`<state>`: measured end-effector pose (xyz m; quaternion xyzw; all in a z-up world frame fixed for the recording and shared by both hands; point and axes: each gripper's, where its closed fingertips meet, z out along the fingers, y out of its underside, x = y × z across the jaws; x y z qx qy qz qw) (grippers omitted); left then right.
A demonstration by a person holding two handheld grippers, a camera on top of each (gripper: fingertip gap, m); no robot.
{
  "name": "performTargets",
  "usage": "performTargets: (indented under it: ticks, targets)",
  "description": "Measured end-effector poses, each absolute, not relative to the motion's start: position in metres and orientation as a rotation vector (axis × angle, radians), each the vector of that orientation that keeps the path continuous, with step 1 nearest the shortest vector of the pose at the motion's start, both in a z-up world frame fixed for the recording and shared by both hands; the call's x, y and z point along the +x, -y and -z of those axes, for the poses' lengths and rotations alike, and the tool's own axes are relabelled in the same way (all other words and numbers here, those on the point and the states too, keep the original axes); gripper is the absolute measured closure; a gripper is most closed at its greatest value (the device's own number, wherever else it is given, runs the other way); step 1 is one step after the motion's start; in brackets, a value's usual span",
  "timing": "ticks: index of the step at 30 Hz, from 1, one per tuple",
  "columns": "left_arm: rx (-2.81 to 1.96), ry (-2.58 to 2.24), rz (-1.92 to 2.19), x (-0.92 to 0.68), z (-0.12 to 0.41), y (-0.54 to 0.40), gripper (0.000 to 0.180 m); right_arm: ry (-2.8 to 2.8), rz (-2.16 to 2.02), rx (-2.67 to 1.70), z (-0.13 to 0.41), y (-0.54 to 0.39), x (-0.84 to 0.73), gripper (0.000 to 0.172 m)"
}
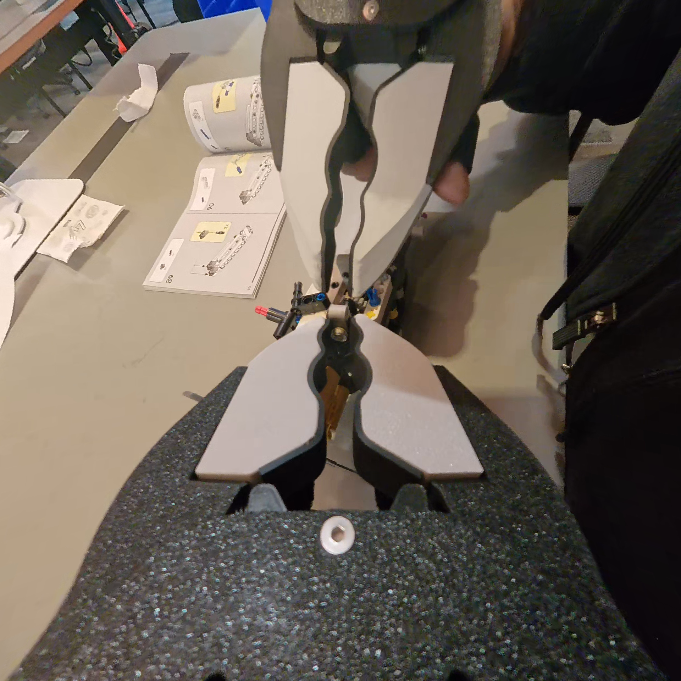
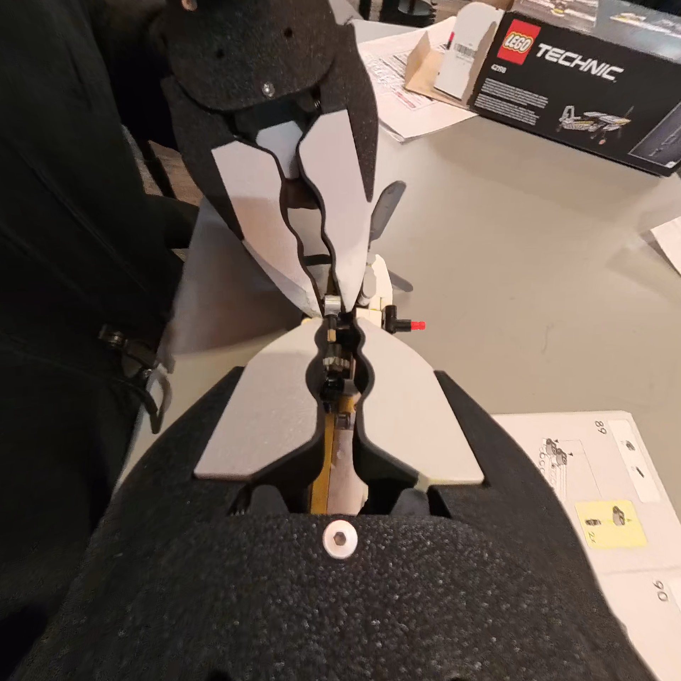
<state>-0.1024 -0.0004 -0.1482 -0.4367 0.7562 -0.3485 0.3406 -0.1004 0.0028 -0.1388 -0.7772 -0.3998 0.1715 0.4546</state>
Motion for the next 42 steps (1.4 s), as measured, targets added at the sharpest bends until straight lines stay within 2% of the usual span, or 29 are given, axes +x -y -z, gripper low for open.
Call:
performTargets:
  ticks: [9,12,22,42]
  targets:
    - [-1.068,-1.992,0.926,-0.104,0.148,0.006,0.17,1.073,-0.585,-1.943,0.142,0.002,-0.106,0.161]
    - [-1.06,-1.997,0.919,-0.105,0.148,0.007,0.171,1.111,-0.634,-1.953,0.142,0.007,-0.107,0.167]
    - [-1.015,-2.019,0.884,-0.106,0.147,0.012,0.171,1.211,-0.734,-2.036,0.146,0.012,-0.112,0.165]
    - [-0.995,-2.051,0.886,-0.119,0.146,0.013,0.172,1.282,-0.701,-1.99,0.145,0.017,-0.12,0.166]
